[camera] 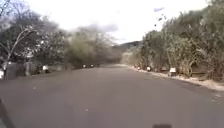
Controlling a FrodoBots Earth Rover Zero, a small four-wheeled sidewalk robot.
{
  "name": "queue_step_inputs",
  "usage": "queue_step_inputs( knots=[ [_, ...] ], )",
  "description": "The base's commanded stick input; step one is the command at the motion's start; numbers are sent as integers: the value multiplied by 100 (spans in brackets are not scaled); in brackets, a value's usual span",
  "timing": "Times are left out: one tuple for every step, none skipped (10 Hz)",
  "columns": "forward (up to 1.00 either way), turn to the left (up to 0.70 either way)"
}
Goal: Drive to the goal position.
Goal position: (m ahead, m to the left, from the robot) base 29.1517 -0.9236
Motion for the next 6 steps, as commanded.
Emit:
queue_step_inputs(
  knots=[
    [100,-11],
    [100,0],
    [100,0],
    [100,0],
    [100,0],
    [100,0]
  ],
)
